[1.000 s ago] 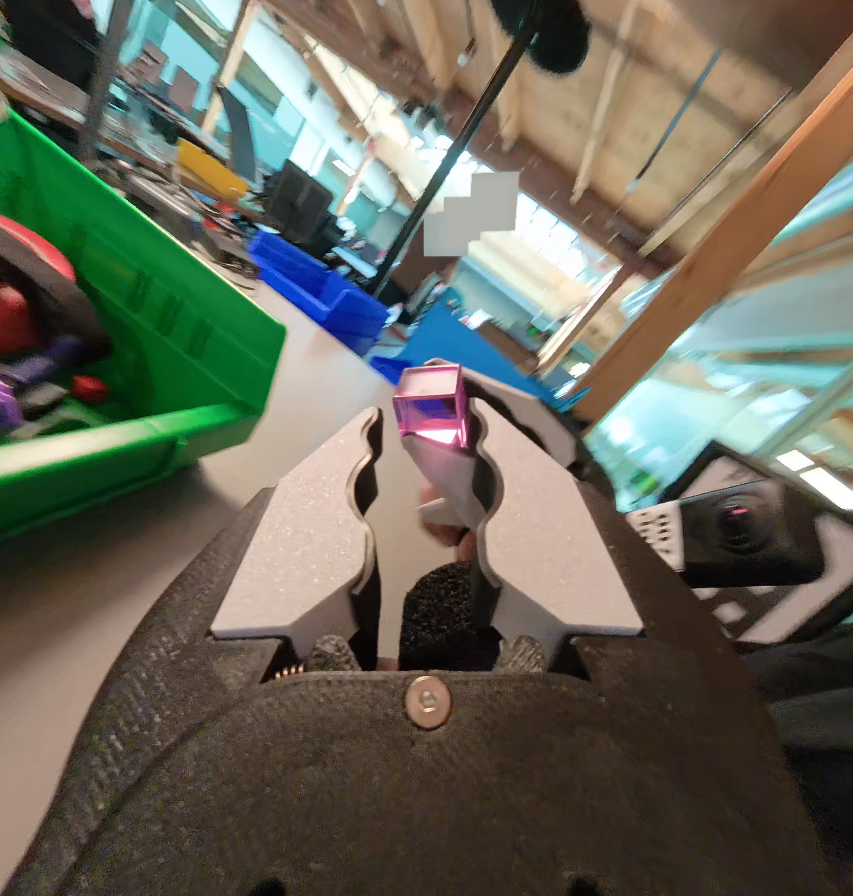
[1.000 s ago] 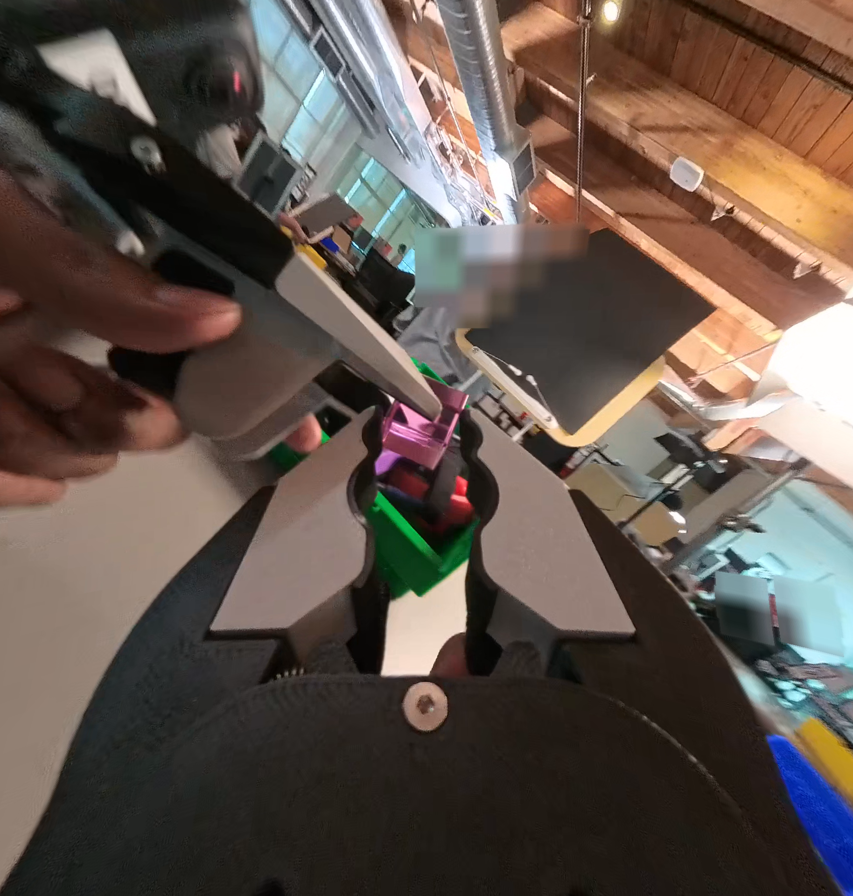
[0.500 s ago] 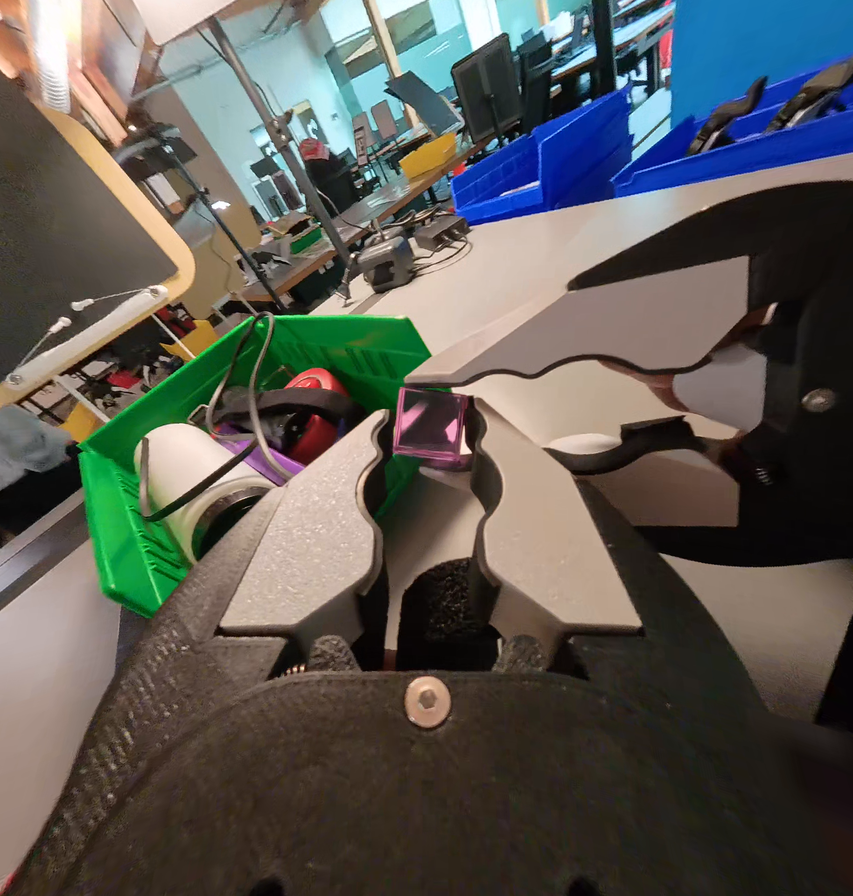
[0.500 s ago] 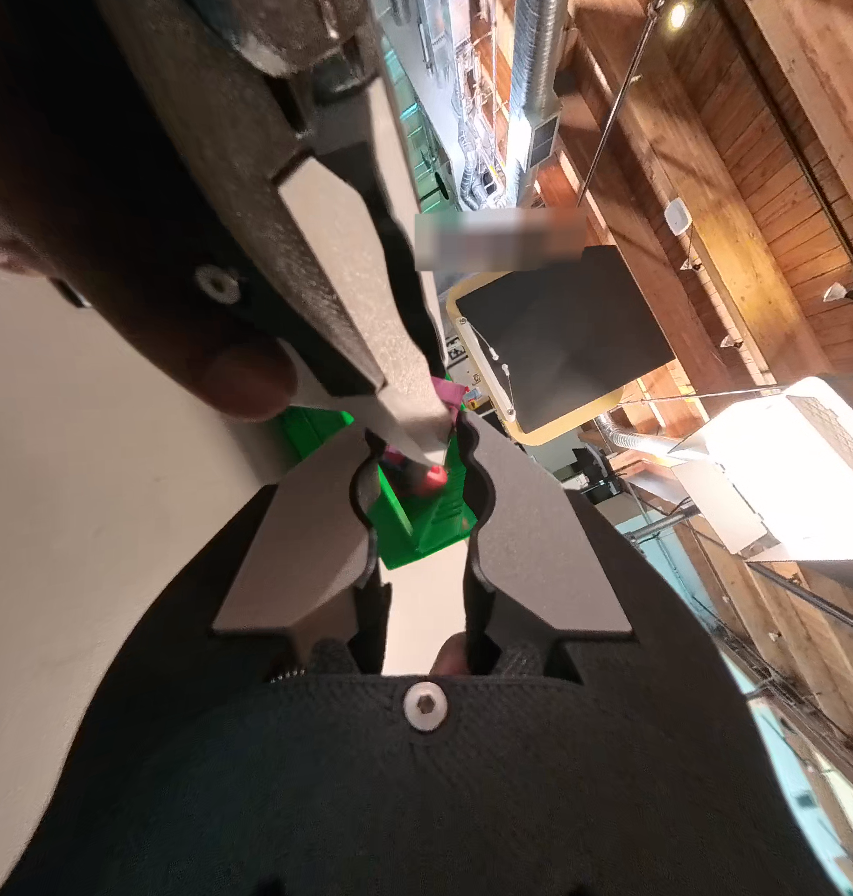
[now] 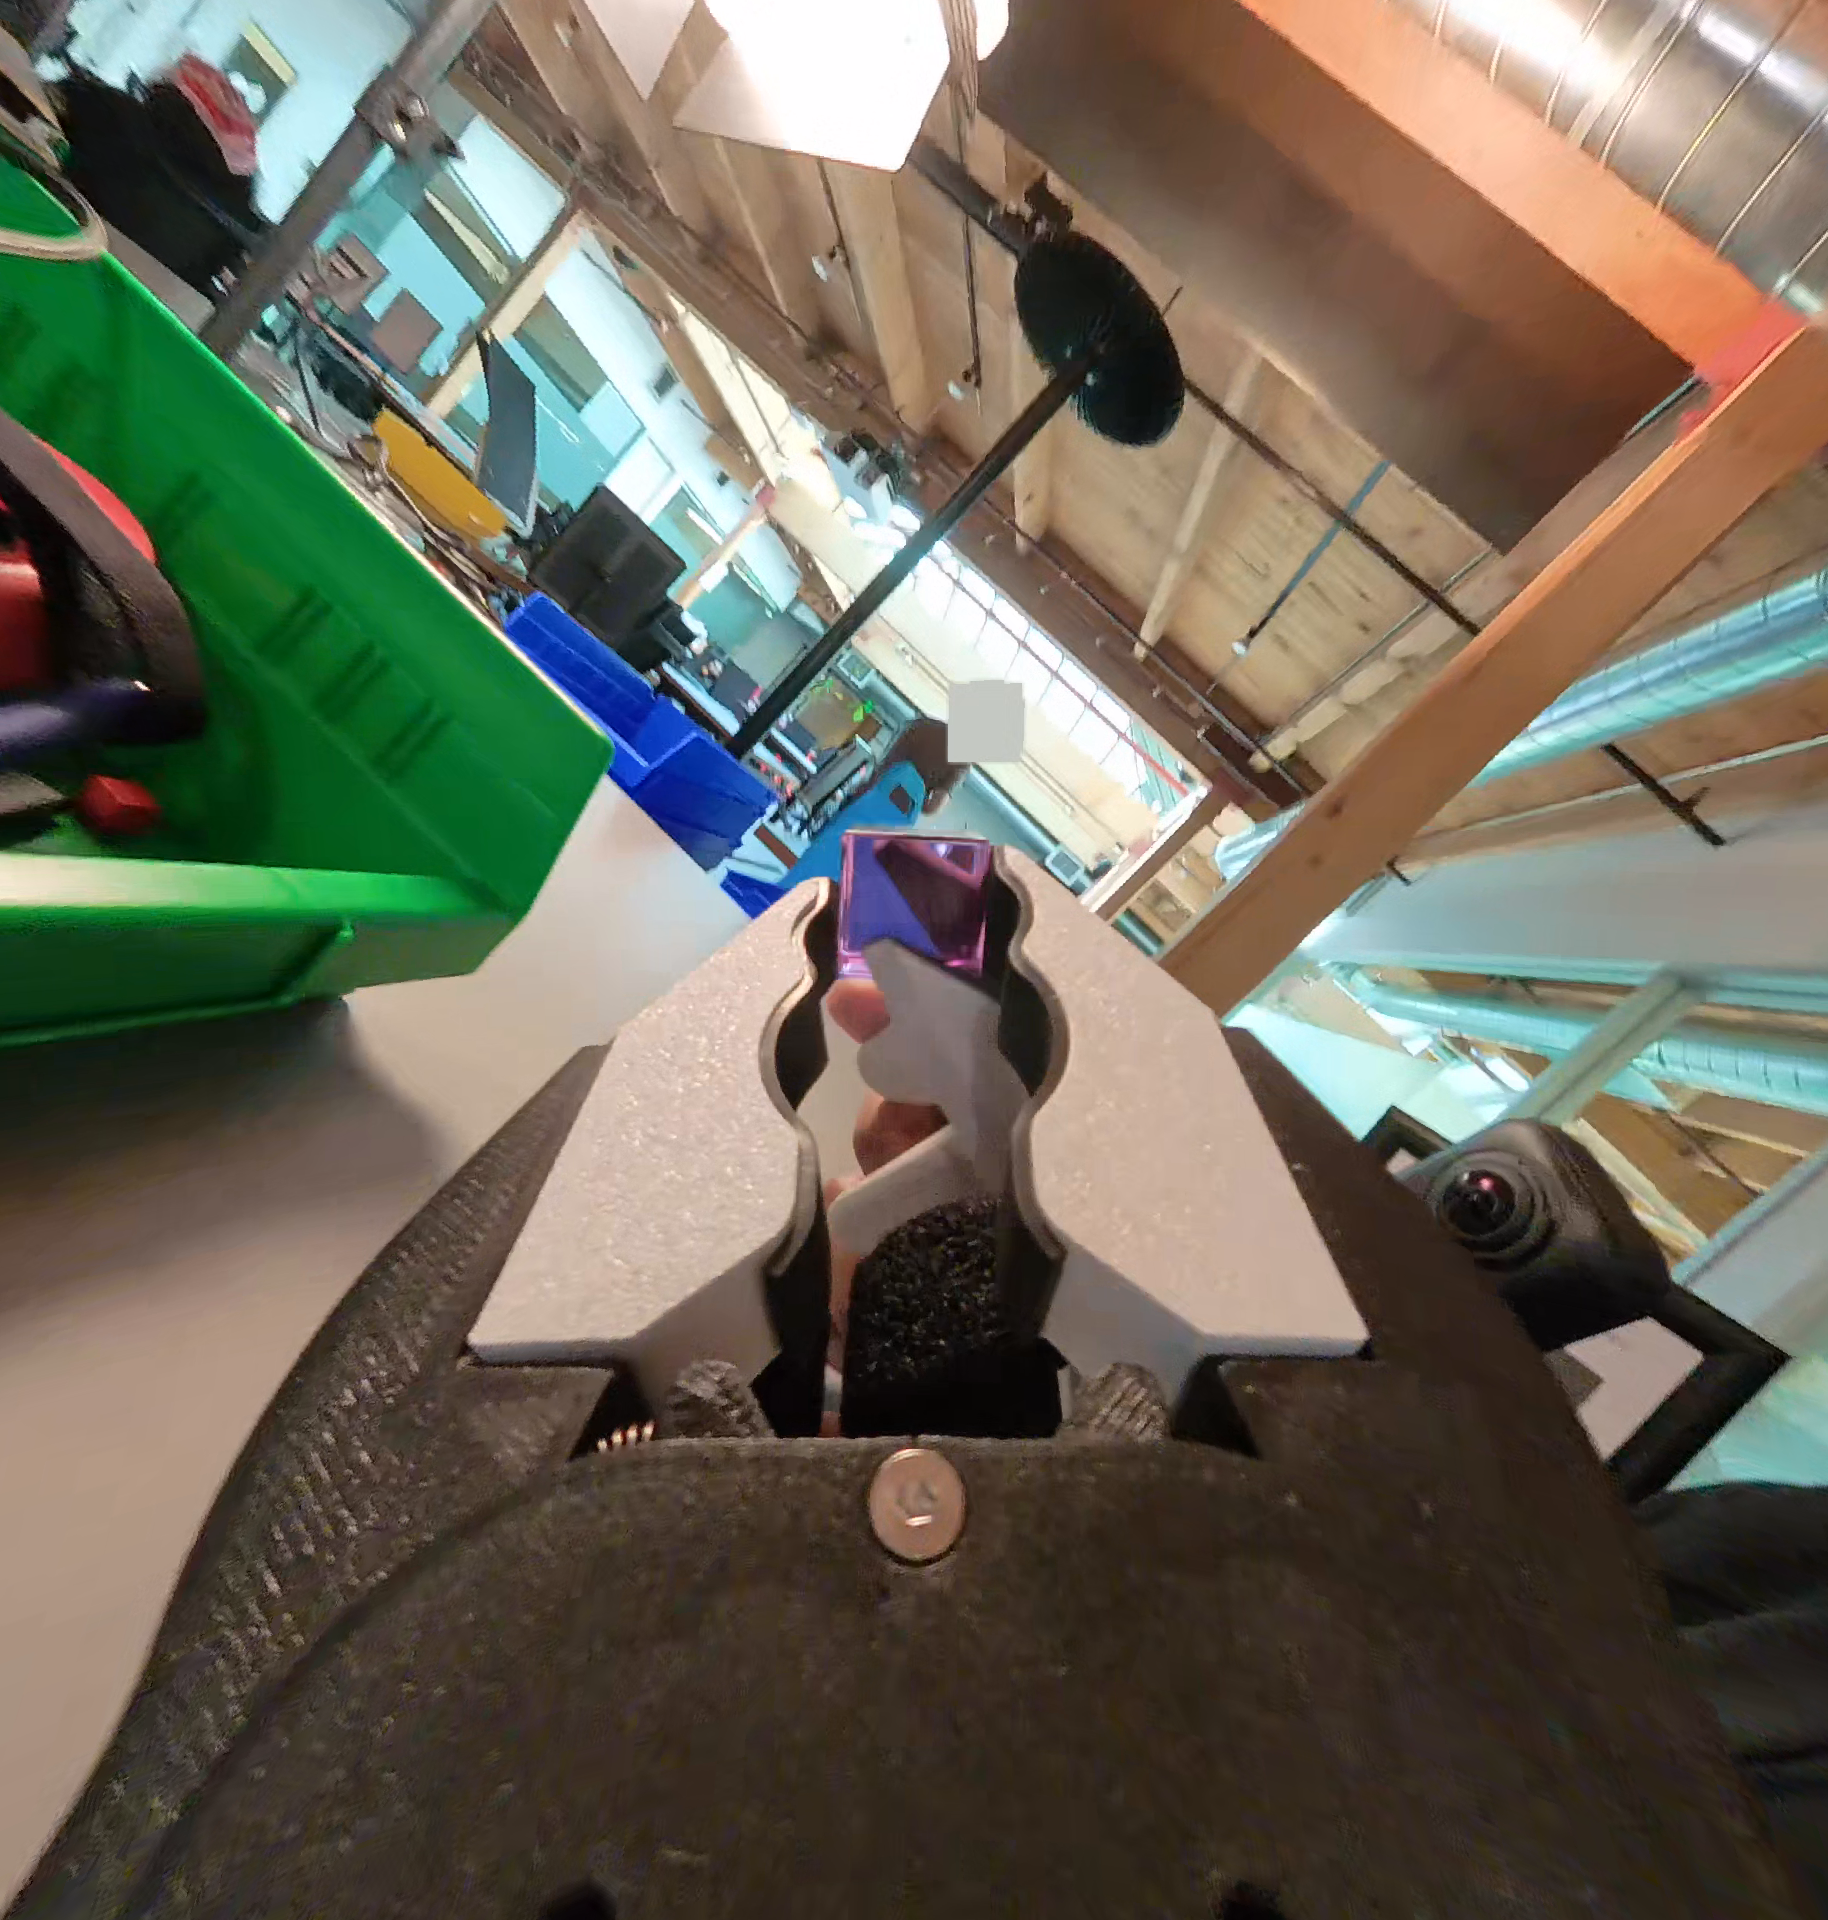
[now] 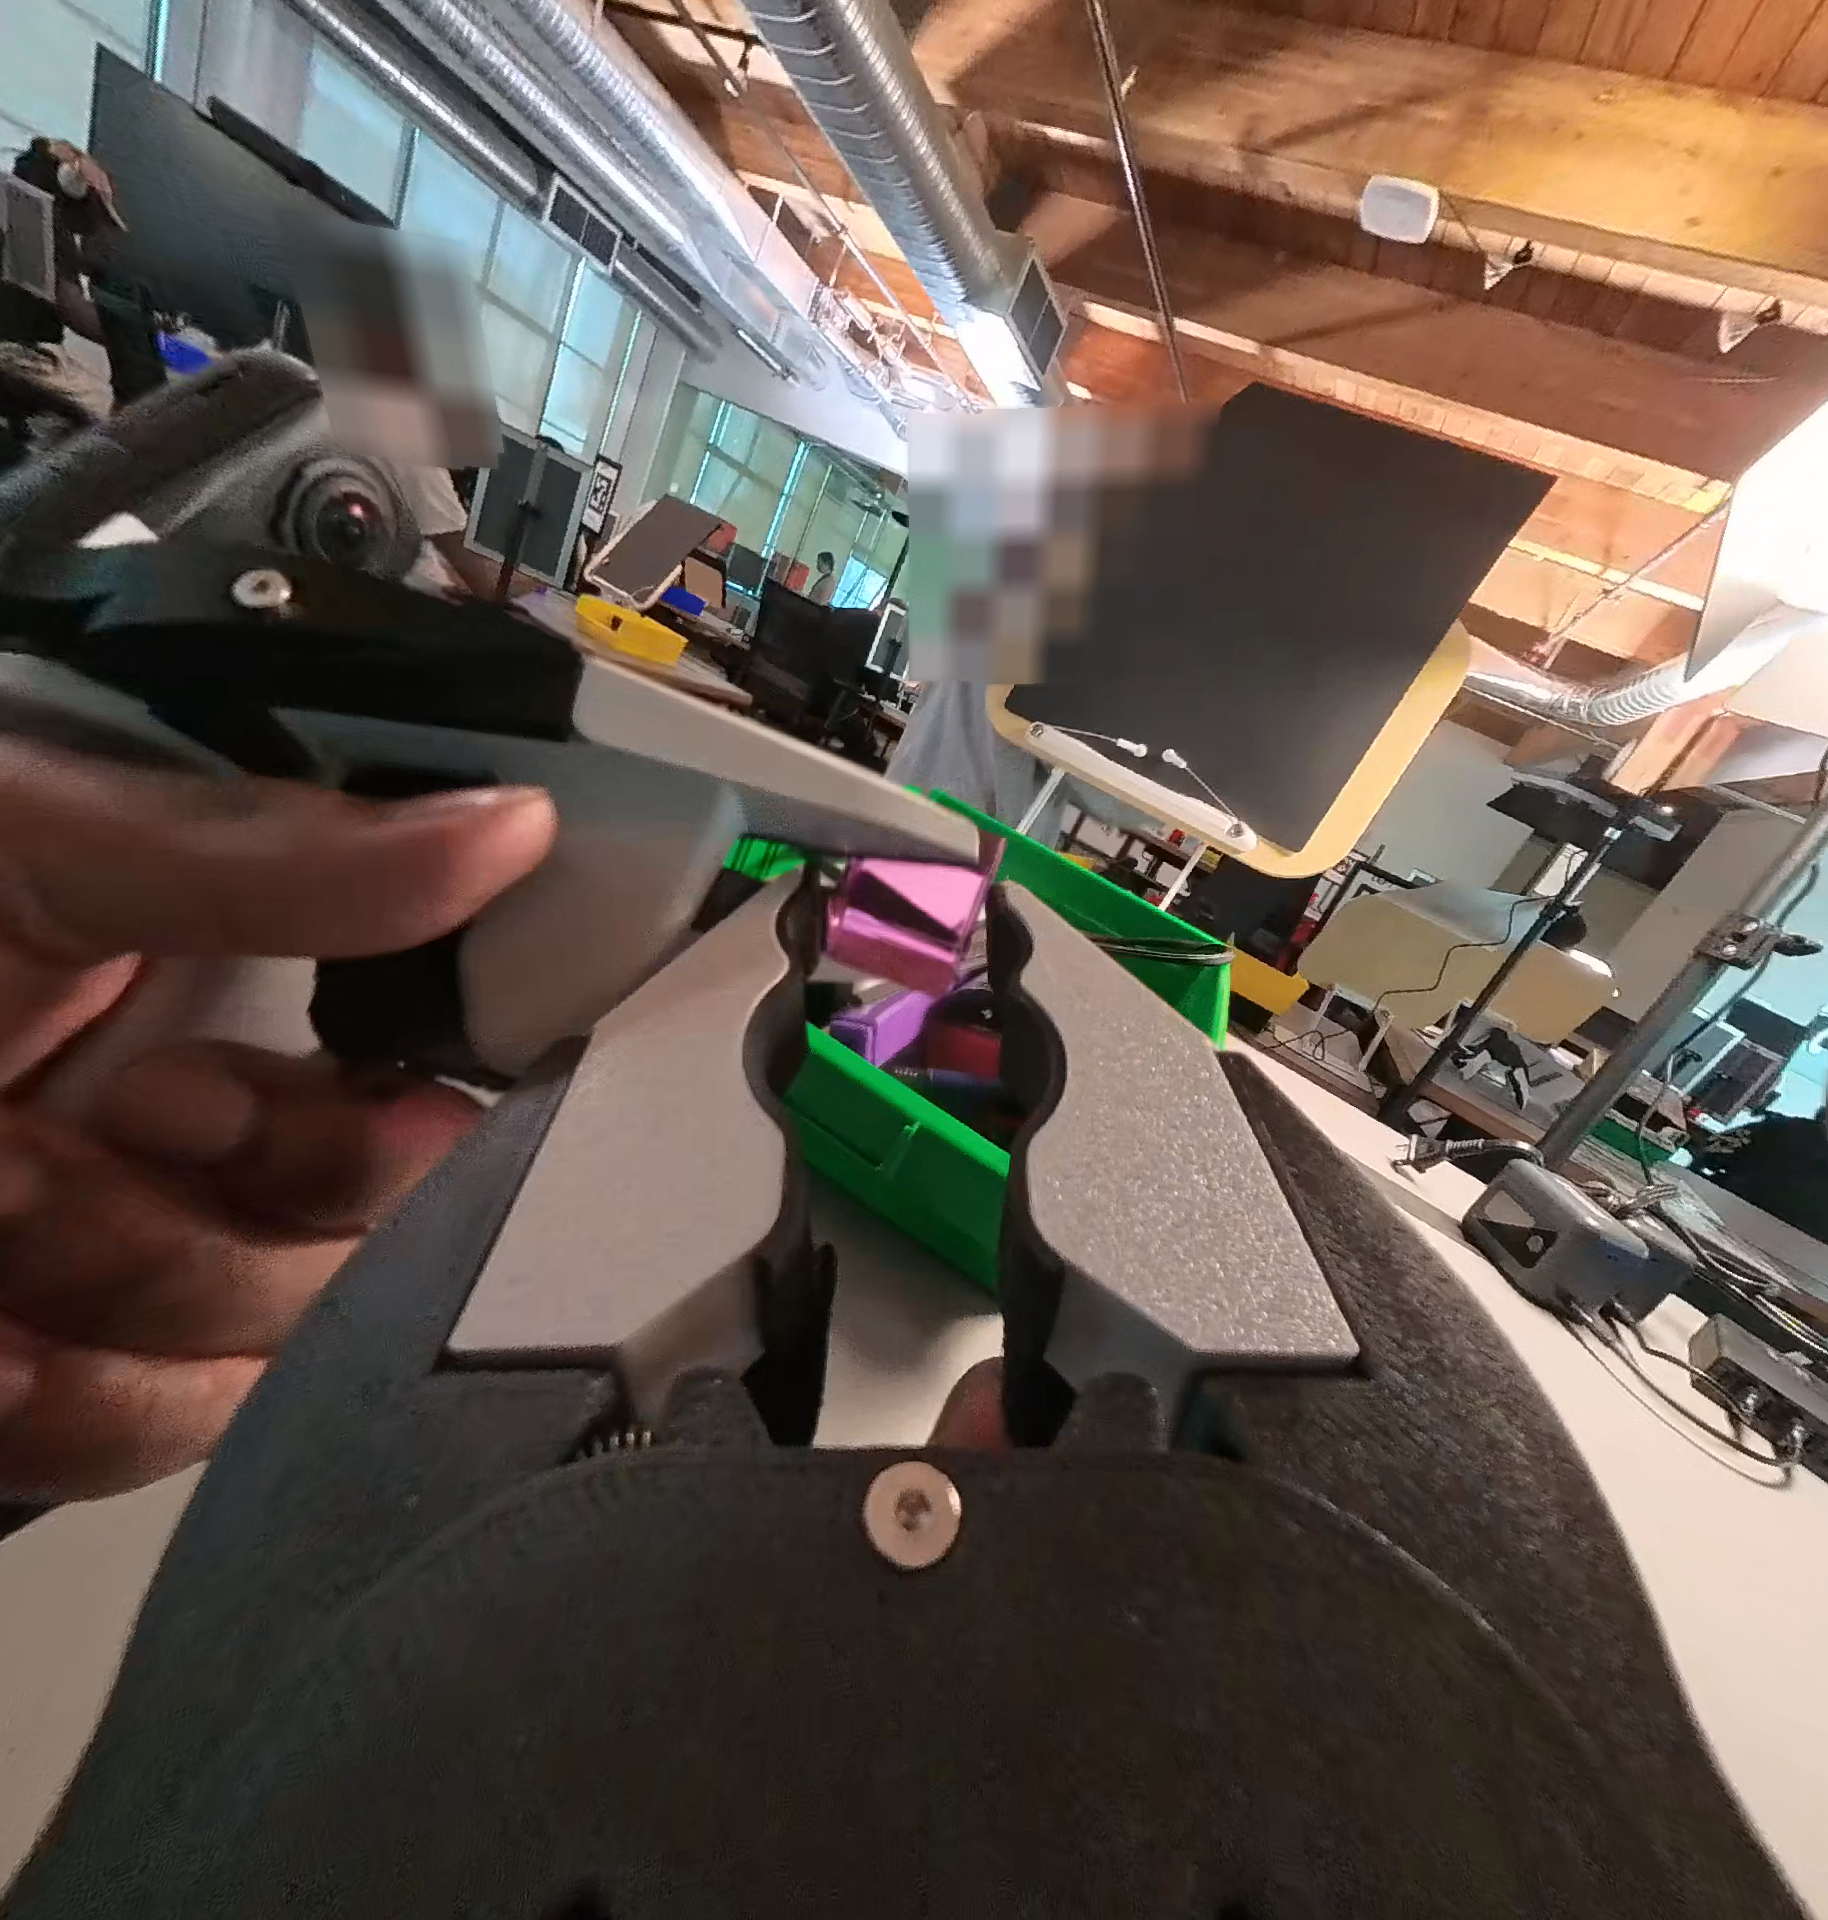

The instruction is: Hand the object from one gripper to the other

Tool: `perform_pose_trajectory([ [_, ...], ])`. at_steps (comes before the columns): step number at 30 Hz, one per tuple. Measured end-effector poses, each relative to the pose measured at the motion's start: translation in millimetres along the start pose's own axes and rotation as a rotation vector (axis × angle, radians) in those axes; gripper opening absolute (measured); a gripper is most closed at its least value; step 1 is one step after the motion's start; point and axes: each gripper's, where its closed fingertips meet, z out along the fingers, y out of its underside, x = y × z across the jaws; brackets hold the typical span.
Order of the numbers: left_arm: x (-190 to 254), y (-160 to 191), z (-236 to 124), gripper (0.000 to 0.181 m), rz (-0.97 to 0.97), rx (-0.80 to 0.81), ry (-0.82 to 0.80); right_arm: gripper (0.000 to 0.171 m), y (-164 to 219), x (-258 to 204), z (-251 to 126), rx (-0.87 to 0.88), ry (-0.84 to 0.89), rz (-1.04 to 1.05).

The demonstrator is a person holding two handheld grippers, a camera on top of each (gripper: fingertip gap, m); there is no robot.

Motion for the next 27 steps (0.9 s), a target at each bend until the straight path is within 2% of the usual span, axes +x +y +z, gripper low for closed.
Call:
perform_pose_trajectory([
  [5, 2, 10, 3, 0.028, 0.020, -0.079, -0.003, 0.030, 1, 2, -2, -0.013, -0.027, -0.077],
  [7, -2, 10, 2, 0.030, 0.105, -0.125, -0.042, 0.030, 5, 6, -2, -0.035, -0.008, -0.150],
  [9, -5, 4, -1, 0.038, 0.289, -0.153, -0.118, 0.030, 10, 5, -3, -0.059, -0.011, -0.248],
  [12, -7, -2, -6, 0.046, 0.689, -0.216, -0.266, 0.030, 16, 1, -1, -0.087, -0.001, -0.377],
  [14, -11, -2, -10, 0.047, 0.927, -0.275, -0.363, 0.030, 21, -3, 0, -0.109, 0.004, -0.439],
  [15, -11, 0, -11, 0.040, 0.999, -0.295, -0.385, 0.030, 23, -4, 1, -0.121, 0.006, -0.465],
  [18, -13, 5, -13, 0.029, 1.091, -0.342, -0.420, 0.030, 28, -6, 2, -0.144, 0.008, -0.499],
  [23, -11, 16, -13, 0.031, 1.118, -0.399, -0.397, 0.030, 26, -7, 2, -0.135, 0.012, -0.508],
  [27, -24, 14, -14, 0.027, 1.172, -0.412, -0.471, 0.028, 24, -14, 1, -0.111, -0.002, -0.549],
])
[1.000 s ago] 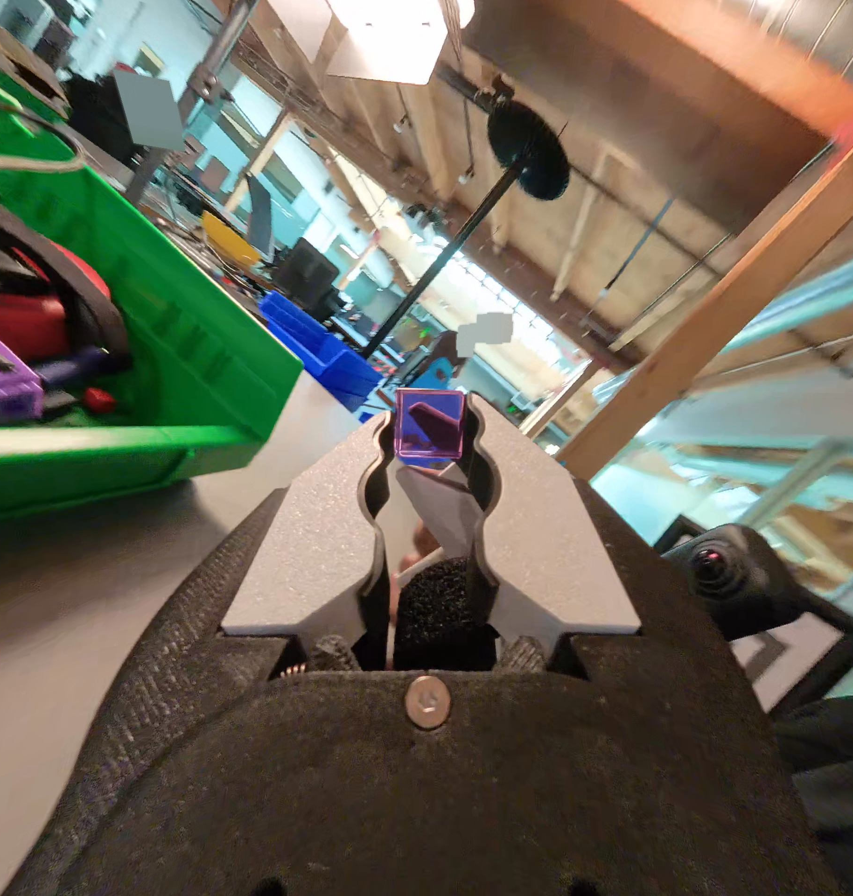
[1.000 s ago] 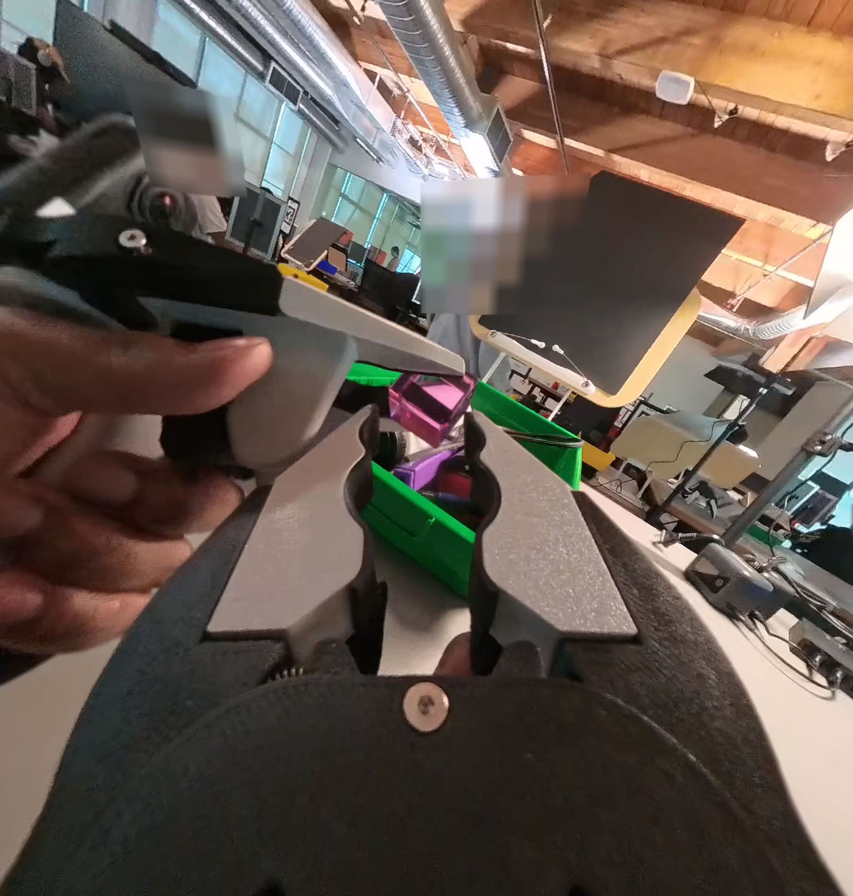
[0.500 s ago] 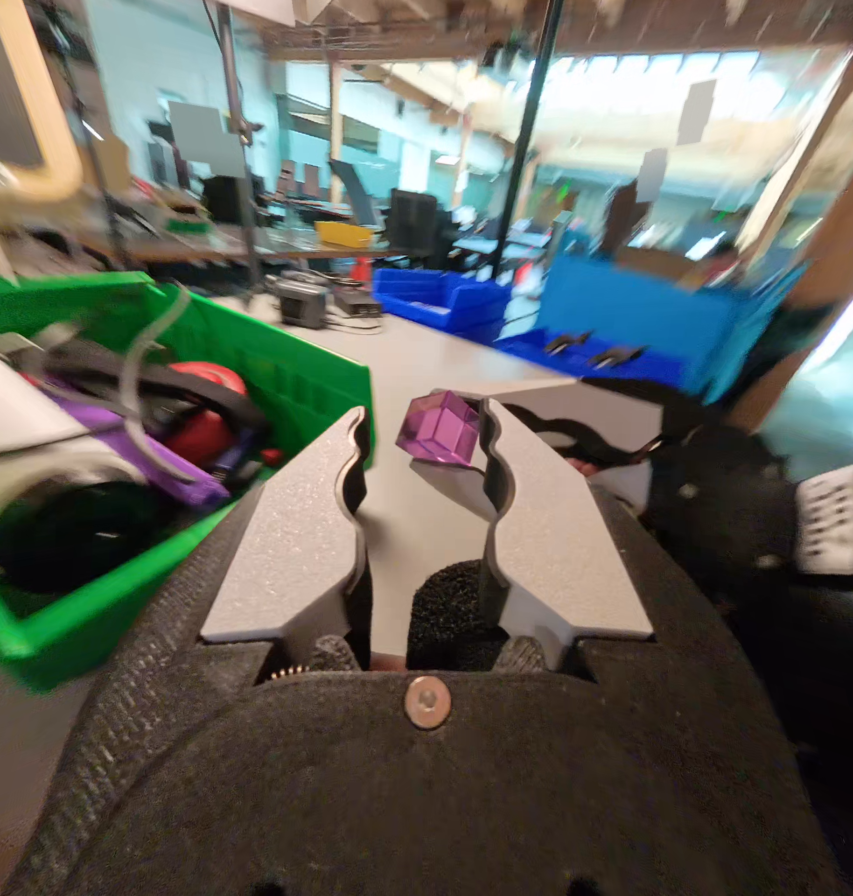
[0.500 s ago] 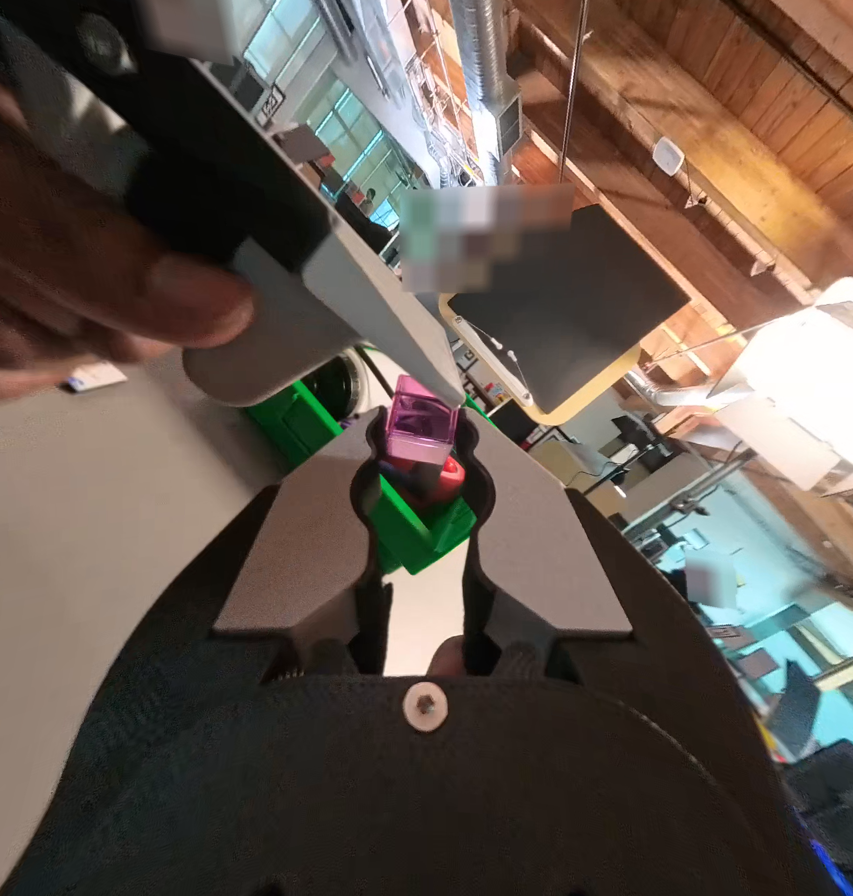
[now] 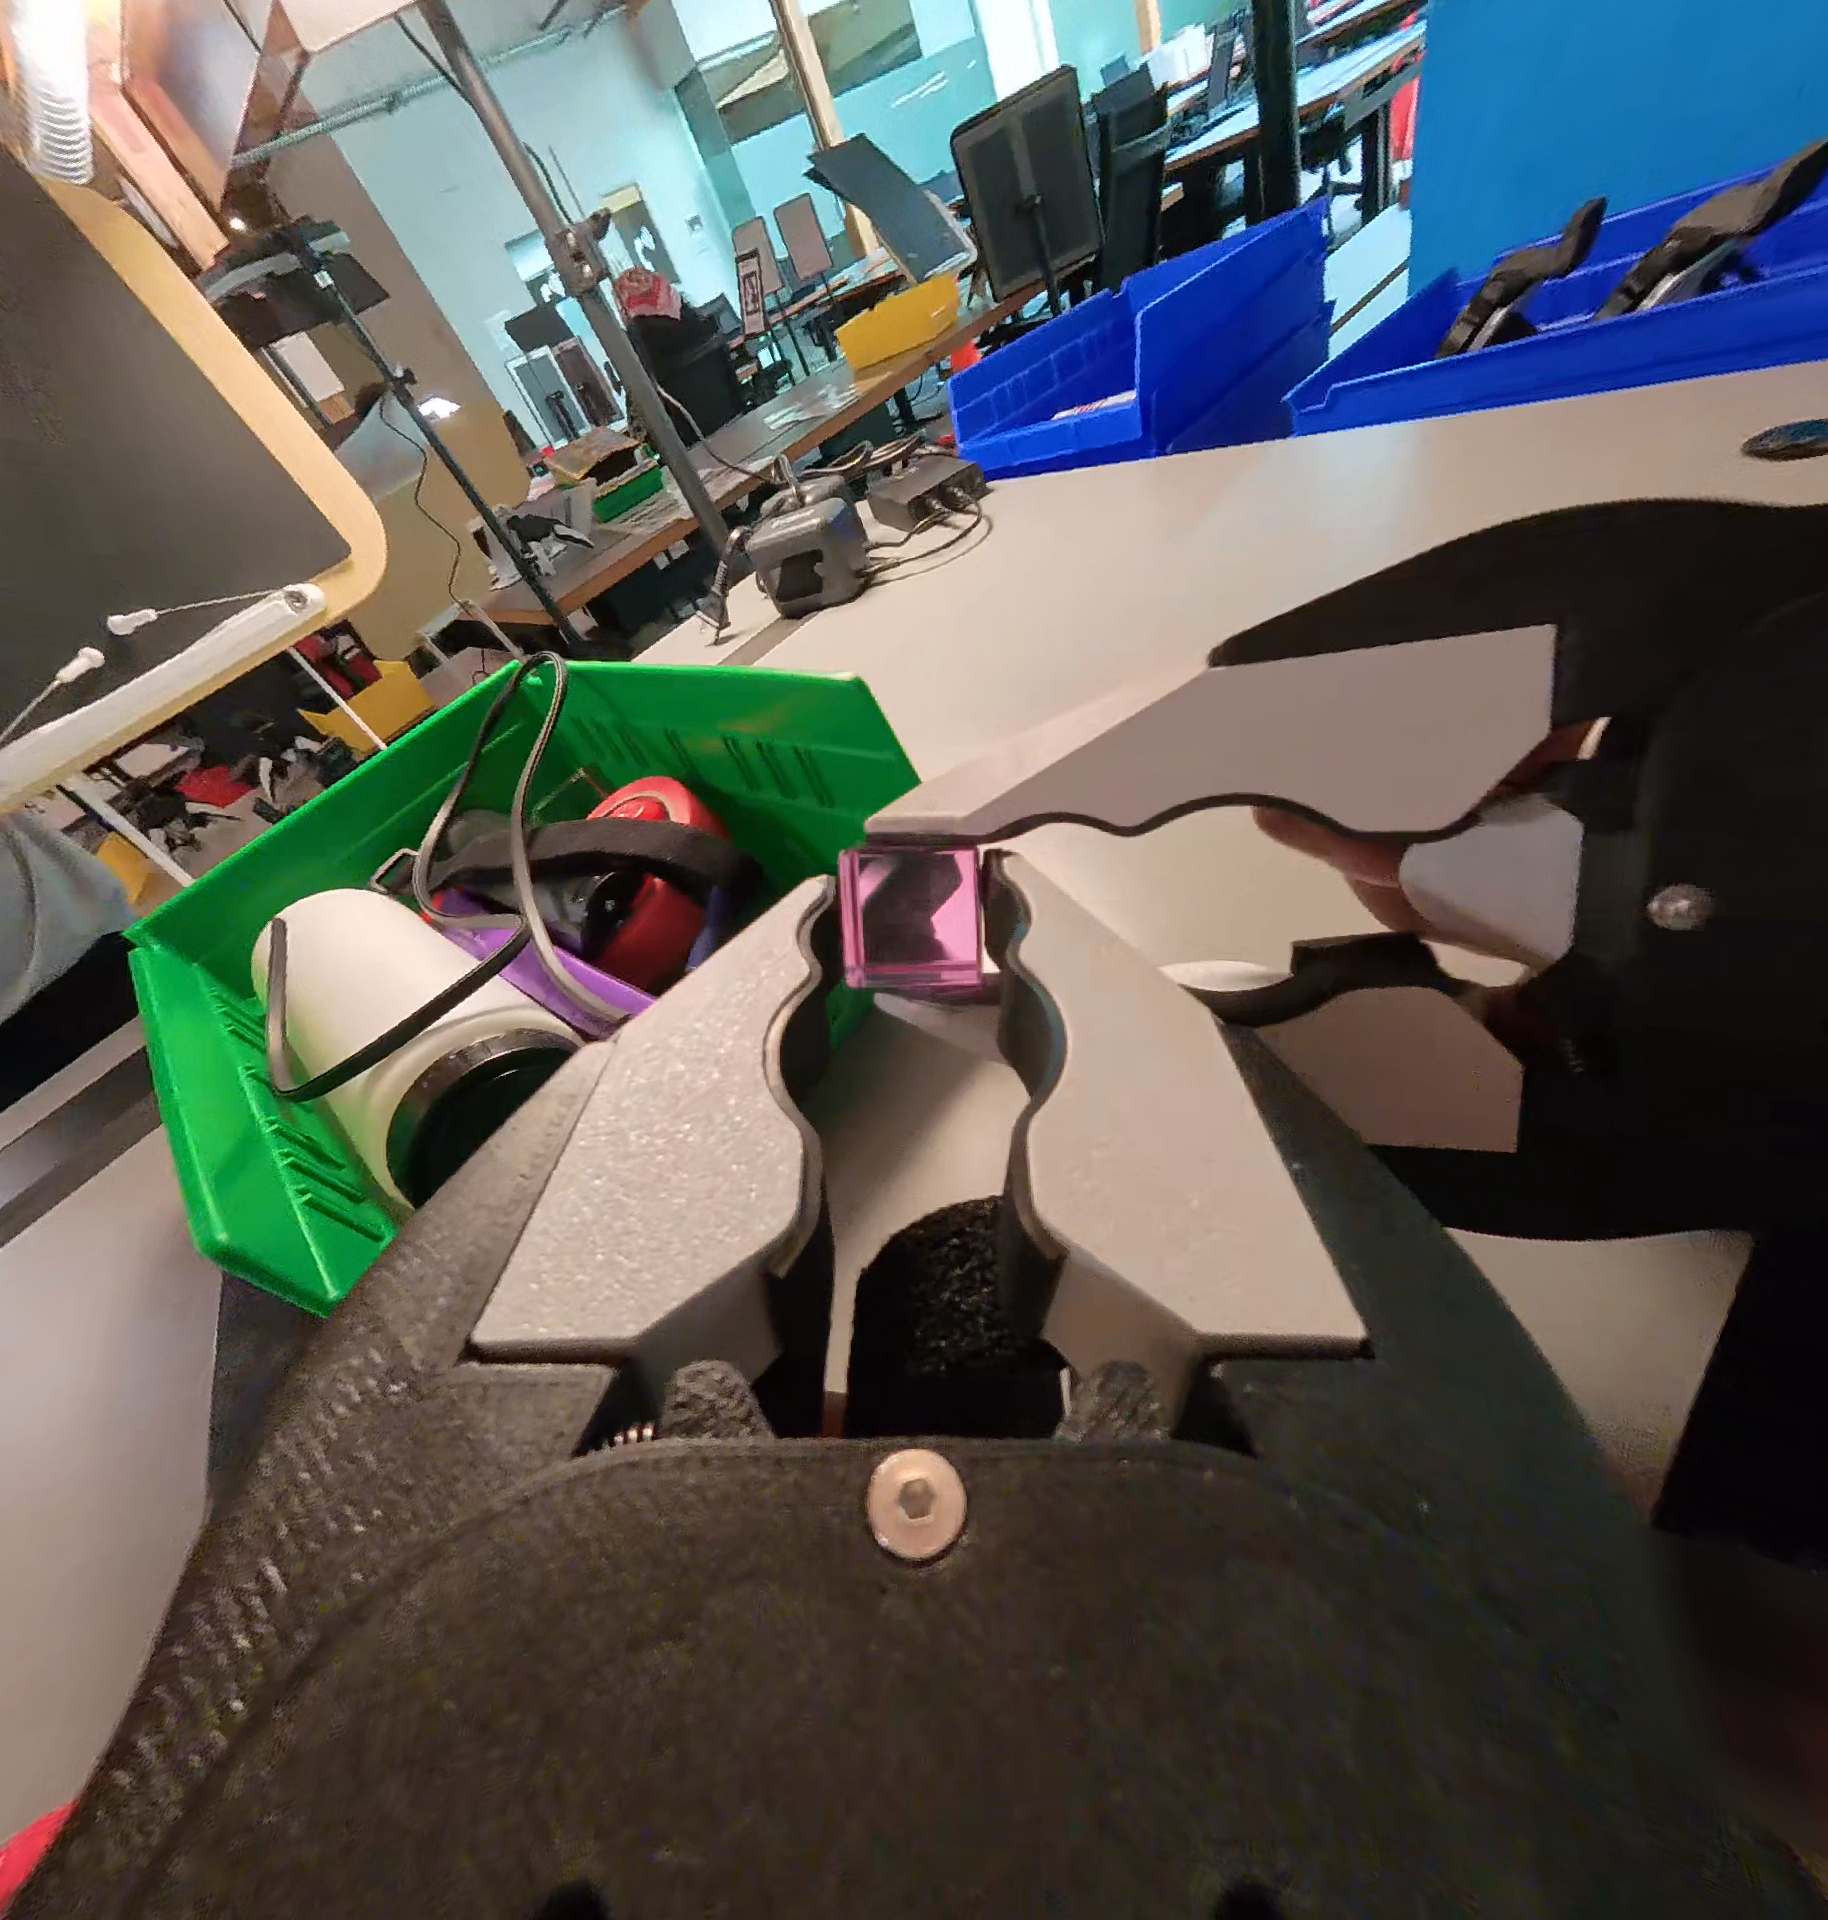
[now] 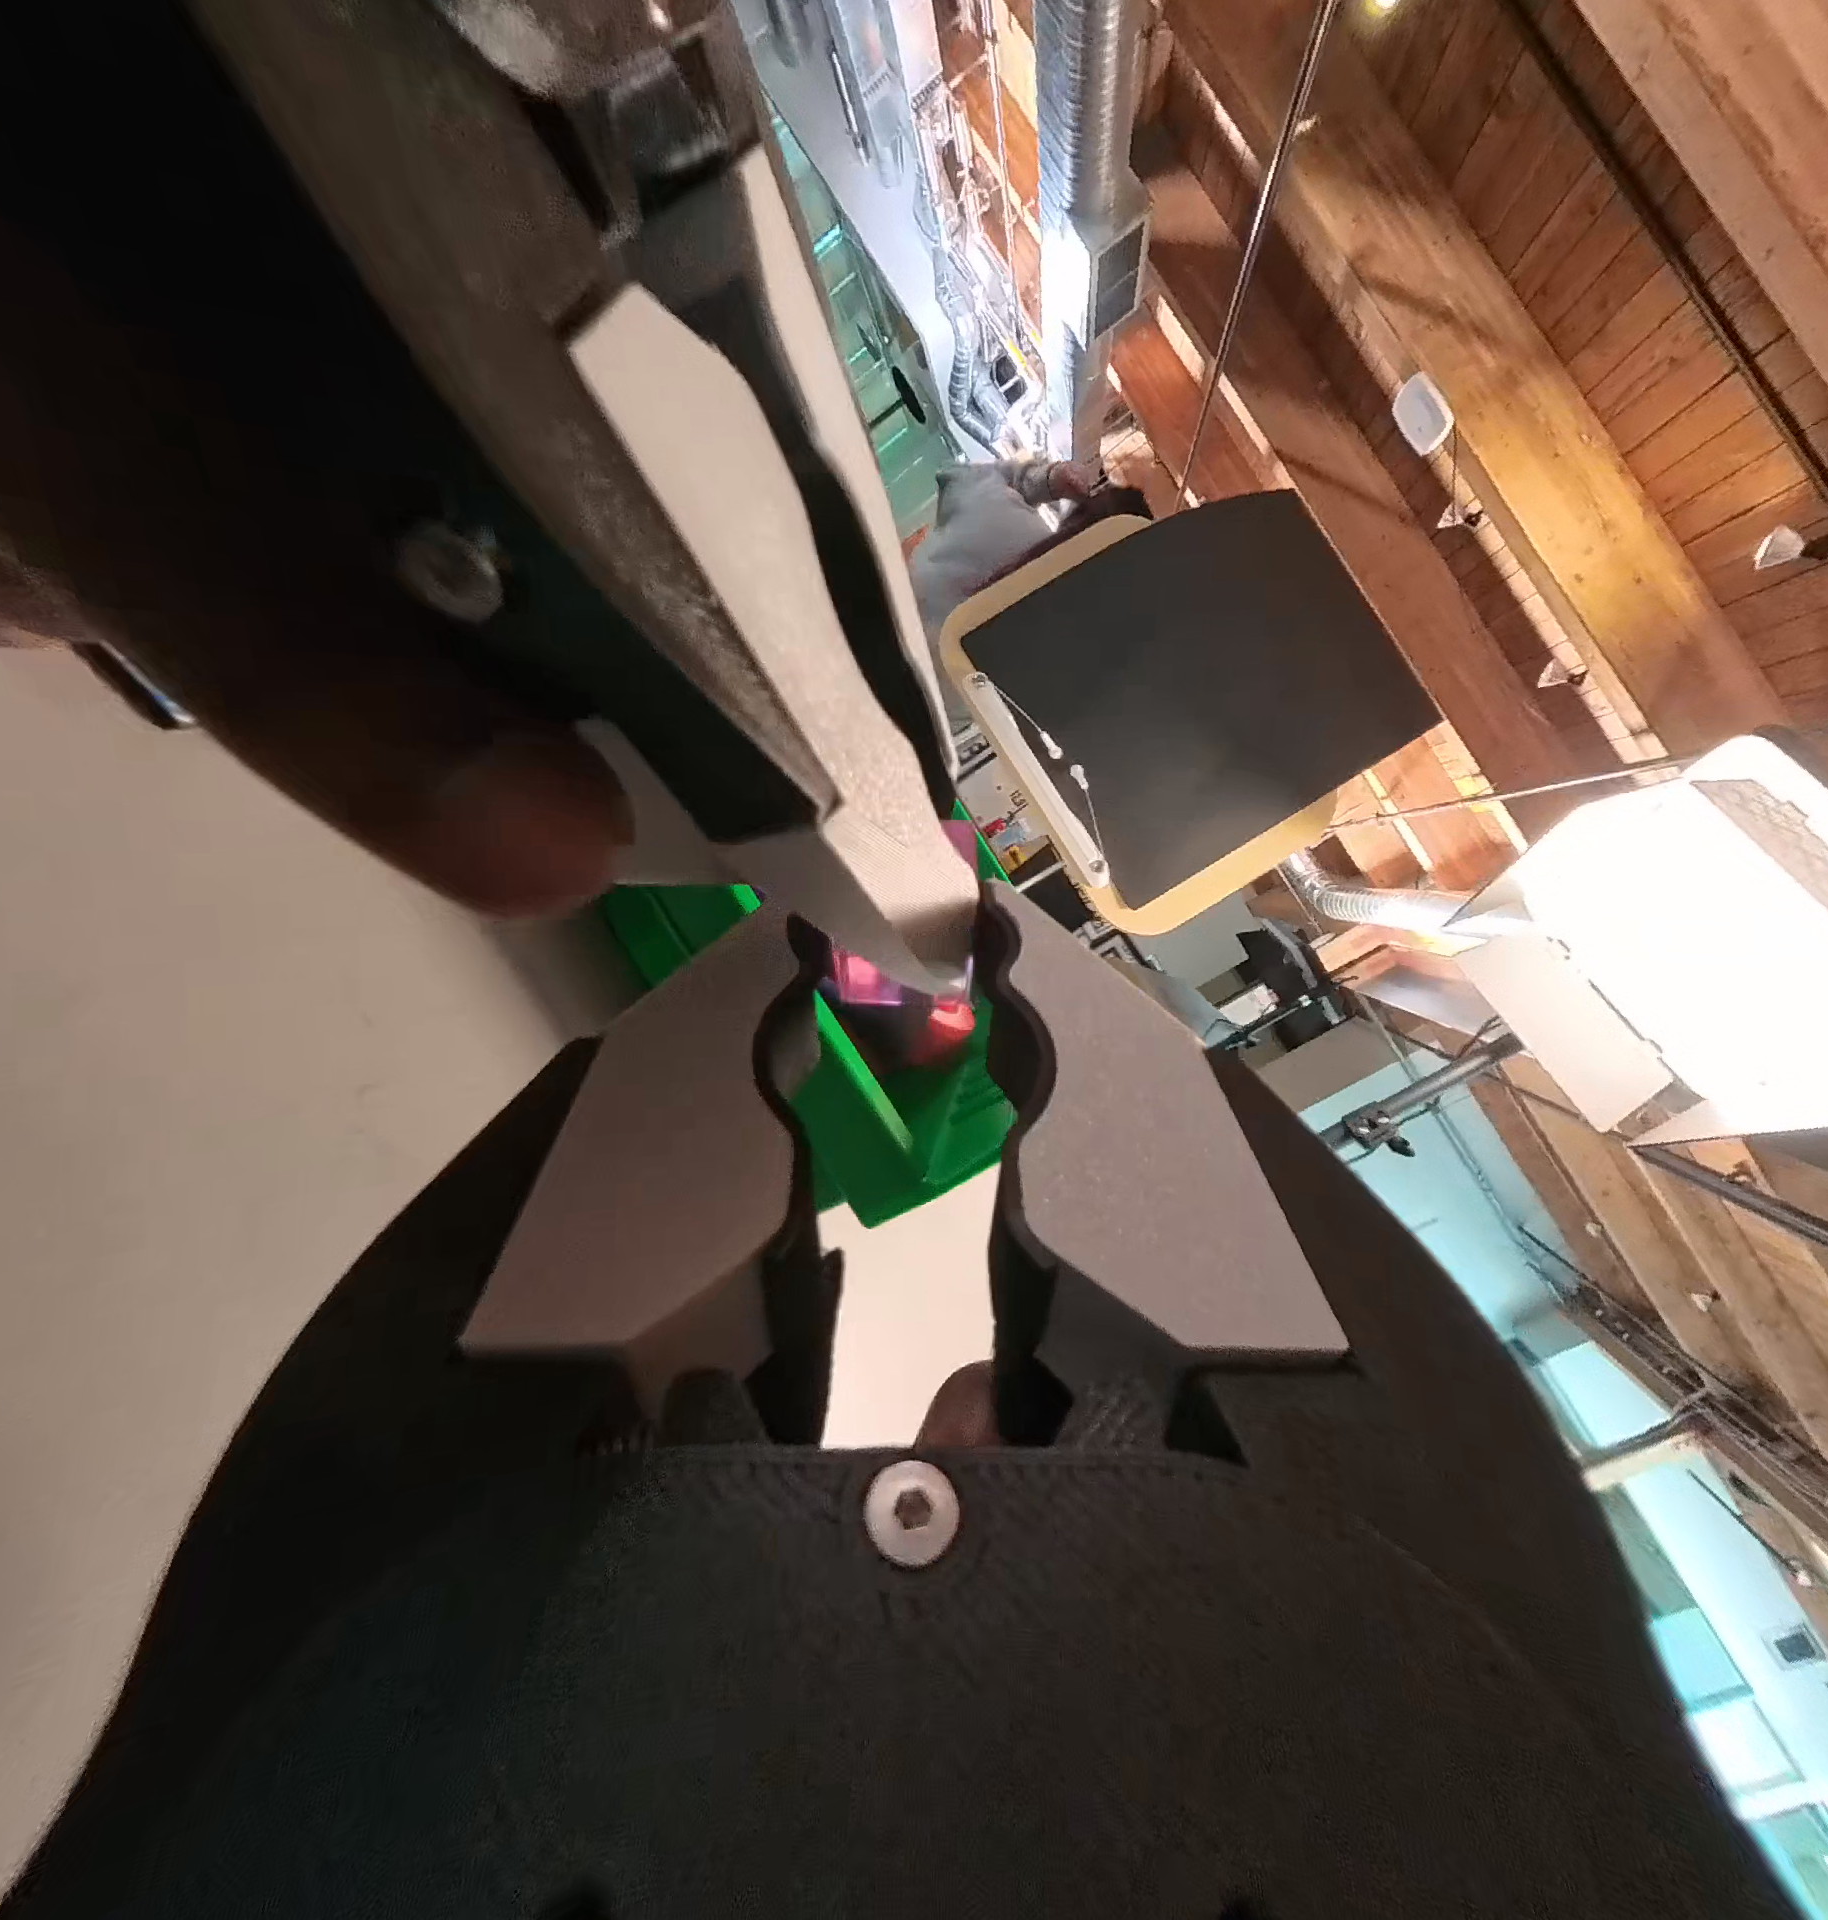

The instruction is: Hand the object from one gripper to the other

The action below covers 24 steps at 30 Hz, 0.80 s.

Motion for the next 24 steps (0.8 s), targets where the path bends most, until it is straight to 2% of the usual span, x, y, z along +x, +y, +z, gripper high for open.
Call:
perform_pose_trajectory([
  [5, -9, -5, -3, 0.026, -0.204, 0.068, 0.072, 0.030, 0, 7, -1, 0.015, 0.027, 0.055],
  [9, -59, 3, -18, 0.027, -0.248, 0.048, -0.027, 0.030, 10, 9, 2, -0.020, 0.014, 0.130],
  [15, -133, 69, -45, 0.028, -0.318, -0.212, -0.168, 0.030, 31, 4, 9, -0.119, -0.032, 0.250],
  [20, -137, 119, -44, 0.028, -0.298, -0.414, -0.154, 0.029, 40, 2, 11, -0.159, -0.056, 0.322],
  [24, -142, 121, -42, 0.027, -0.266, -0.426, -0.182, 0.028, 41, 1, 11, -0.165, -0.066, 0.331],
])
